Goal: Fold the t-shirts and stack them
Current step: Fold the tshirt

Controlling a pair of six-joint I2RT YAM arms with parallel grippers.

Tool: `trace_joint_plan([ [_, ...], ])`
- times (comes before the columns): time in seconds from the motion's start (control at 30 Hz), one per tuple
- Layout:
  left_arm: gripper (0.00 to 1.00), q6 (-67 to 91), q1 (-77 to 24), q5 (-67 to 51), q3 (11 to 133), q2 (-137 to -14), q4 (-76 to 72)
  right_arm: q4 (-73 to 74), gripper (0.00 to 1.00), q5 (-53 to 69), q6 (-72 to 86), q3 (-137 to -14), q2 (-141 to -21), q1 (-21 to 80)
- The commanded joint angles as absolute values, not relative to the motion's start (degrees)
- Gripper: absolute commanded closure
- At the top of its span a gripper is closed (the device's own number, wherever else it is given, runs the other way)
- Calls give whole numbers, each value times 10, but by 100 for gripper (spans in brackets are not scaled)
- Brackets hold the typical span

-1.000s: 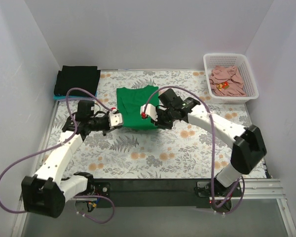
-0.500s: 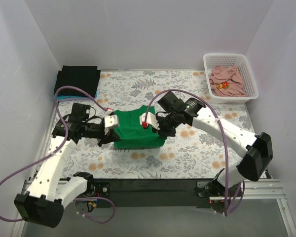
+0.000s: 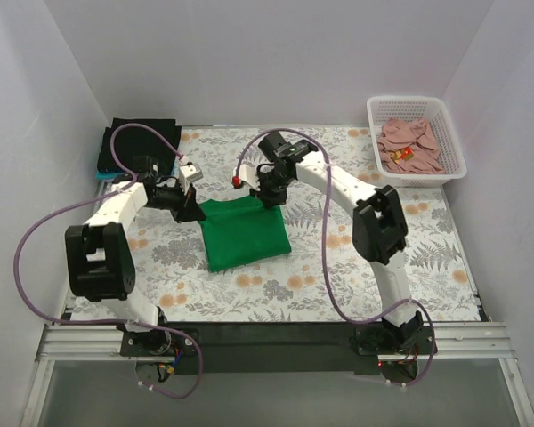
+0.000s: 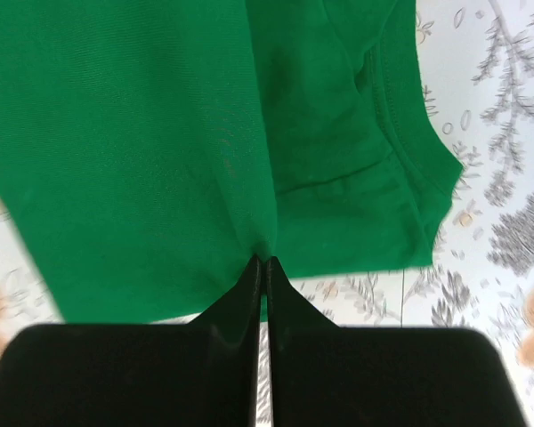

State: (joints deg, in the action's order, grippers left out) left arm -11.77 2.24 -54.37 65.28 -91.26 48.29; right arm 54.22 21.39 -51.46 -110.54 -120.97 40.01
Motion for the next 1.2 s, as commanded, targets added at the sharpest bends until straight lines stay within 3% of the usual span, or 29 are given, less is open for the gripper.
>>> trace_joint_plan([
  [0.0,100,-94,30,-510,634,-962,379,520,99,211,-530,-1169,-1299,393],
  [0.13,100,-44,30,-490,633,-1013,306,502,99,202,-513,-1177,-1348,392],
  [0.3,100,-40,20,-494,647,-1040,319,488,99,207,-503,-1104,-1313,391],
  [0.7,100,-106,-63,-505,483,-842,475,424,99,271,-424,-815,-1137,434],
  [0.93,100,-30,-67,-526,543,-782,482,434,99,275,-405,-822,-1032,423],
  [1.17,100,-4,-67,-492,555,-898,397,440,99,269,-418,-853,-1120,411],
])
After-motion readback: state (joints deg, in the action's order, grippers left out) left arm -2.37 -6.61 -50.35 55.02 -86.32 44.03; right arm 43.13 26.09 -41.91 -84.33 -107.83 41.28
